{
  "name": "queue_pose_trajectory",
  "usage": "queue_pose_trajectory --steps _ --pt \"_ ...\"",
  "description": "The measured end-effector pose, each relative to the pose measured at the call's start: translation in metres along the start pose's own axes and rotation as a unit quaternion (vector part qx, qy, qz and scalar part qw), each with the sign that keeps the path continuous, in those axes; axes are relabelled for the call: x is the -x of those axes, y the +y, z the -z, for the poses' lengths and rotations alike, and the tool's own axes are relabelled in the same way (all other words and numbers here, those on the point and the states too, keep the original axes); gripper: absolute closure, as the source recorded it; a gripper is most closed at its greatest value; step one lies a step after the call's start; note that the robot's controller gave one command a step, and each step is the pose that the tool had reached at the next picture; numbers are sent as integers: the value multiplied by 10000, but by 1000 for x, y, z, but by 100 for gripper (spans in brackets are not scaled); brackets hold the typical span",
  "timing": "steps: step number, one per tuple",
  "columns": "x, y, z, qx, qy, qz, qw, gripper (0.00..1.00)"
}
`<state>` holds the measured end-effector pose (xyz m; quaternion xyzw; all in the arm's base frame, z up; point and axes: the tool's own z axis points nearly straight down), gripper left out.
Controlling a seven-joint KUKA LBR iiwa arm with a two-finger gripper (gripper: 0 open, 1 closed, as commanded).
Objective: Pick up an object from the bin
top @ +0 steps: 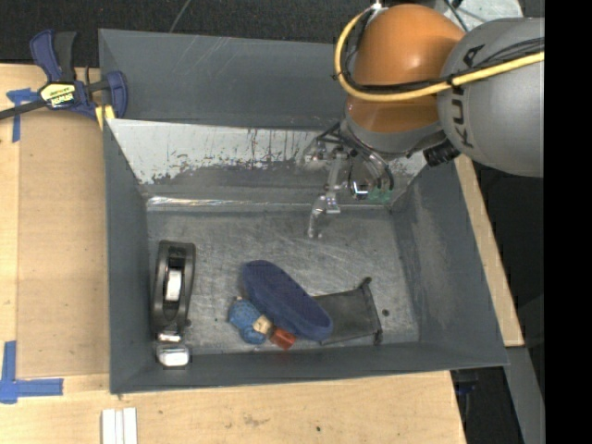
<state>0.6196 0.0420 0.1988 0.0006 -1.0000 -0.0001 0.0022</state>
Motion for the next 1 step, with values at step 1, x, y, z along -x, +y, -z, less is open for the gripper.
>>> queue_pose_trajectory --steps 1 --pt "-61 33 -106 10 -147 -761 9970 0"
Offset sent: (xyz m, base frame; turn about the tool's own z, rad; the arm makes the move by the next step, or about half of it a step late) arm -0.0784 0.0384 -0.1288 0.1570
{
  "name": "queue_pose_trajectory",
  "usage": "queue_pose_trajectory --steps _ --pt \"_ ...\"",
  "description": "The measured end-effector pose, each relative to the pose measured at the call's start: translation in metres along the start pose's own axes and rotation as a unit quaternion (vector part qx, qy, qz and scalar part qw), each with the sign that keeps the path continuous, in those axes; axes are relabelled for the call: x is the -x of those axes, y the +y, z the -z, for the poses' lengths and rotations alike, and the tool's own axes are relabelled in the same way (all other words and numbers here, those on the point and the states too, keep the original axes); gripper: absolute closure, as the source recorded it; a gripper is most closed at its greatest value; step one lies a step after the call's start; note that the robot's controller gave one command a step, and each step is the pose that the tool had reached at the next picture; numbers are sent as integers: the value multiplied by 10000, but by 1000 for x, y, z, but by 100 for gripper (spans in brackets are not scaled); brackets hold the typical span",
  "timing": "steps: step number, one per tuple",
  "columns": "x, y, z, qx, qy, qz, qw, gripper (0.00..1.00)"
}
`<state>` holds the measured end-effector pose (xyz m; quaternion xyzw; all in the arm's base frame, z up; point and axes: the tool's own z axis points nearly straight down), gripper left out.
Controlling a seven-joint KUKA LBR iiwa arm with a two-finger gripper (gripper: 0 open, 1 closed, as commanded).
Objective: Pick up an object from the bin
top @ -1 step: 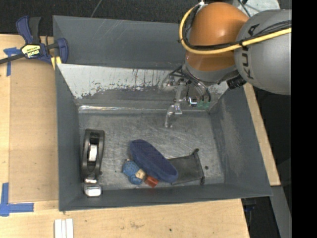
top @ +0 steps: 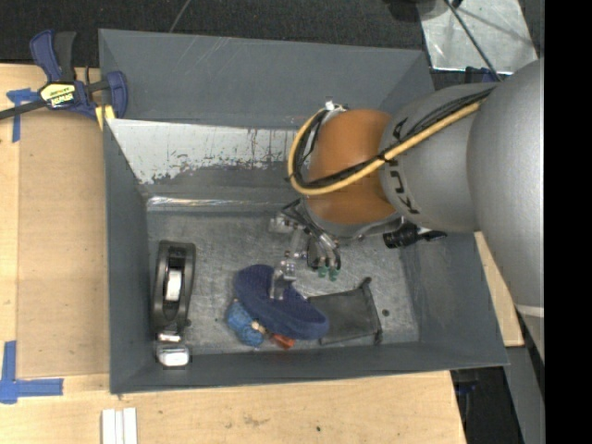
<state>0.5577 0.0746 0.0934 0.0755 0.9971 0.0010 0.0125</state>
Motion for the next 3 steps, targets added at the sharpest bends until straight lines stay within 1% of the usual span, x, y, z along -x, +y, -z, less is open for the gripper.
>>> queue_pose_trajectory --steps 1,2,3 --pt "-8 29 10 -8 80 -80 9999 0" --pt "-11 82 9 7 70 928 9957 0" --pt "-19 89 0 45 -55 2335 9723 0"
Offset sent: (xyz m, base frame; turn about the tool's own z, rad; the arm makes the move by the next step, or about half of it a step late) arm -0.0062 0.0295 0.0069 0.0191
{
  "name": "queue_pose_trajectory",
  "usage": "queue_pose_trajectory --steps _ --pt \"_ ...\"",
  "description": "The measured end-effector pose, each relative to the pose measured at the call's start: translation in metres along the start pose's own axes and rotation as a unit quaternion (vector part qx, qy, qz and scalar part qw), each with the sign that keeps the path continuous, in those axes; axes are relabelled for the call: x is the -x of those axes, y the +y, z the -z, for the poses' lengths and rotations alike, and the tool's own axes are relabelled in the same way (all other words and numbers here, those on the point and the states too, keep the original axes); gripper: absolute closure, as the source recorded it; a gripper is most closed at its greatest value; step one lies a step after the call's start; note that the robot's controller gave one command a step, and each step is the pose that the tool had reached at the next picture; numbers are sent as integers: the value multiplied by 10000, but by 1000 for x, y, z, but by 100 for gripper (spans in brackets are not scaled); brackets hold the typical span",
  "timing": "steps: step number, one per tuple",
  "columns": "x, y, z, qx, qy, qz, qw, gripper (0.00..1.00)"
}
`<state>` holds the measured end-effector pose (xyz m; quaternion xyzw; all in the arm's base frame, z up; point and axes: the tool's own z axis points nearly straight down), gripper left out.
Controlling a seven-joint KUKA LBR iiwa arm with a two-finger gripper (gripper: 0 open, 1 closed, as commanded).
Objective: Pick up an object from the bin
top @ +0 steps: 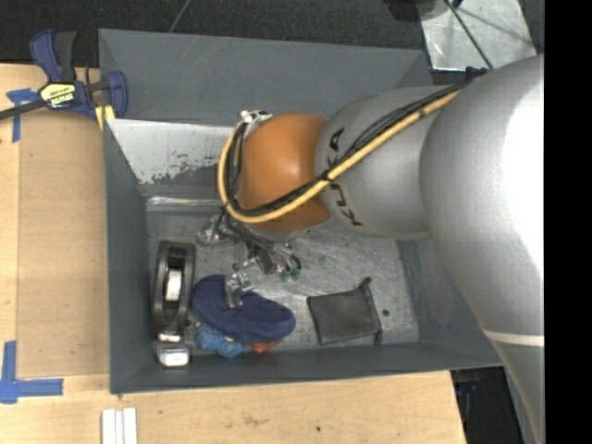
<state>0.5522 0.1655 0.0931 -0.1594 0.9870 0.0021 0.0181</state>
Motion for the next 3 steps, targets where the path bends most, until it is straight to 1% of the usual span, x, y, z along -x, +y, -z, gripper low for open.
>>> queue_pose_trajectory --steps 1,2,3 --pt "0 2 -1 2 -17 315 9995 0" --pt "-4 1 -5 4 75 314 9995 100" --pt "0 1 40 10 133 307 9994 100"
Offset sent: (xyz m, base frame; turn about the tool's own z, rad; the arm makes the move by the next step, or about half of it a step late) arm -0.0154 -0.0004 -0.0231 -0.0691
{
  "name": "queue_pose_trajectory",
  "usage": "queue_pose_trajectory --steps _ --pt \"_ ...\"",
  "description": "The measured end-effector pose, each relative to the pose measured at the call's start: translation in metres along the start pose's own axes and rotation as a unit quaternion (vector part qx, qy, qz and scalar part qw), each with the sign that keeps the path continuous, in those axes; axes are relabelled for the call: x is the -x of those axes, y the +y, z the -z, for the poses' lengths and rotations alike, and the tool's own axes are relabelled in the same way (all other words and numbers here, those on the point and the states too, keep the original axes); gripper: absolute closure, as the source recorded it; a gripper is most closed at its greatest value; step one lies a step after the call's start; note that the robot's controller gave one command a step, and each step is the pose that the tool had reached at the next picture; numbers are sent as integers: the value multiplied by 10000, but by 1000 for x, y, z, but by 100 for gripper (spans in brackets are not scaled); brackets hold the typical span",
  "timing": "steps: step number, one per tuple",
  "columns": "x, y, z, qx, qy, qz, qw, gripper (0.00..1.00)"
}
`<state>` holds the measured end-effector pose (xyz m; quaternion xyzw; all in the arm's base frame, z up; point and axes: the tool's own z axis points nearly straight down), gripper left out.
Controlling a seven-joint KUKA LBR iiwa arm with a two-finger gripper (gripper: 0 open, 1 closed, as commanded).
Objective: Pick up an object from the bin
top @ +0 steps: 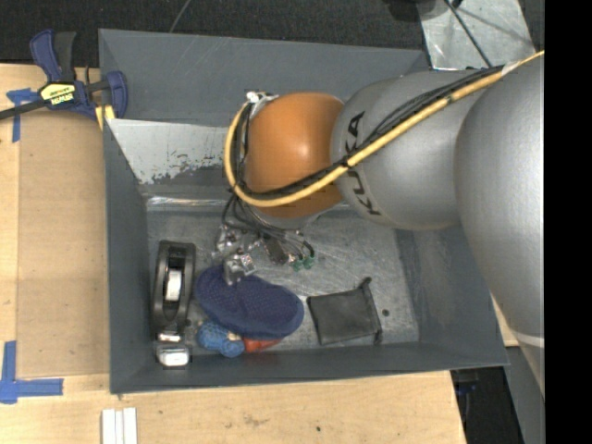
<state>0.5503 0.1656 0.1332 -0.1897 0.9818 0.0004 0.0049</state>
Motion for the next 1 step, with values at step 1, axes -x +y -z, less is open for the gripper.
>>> queue_pose_trajectory --steps 1 --pt "2 0 38 1 9 -8 10000 100"
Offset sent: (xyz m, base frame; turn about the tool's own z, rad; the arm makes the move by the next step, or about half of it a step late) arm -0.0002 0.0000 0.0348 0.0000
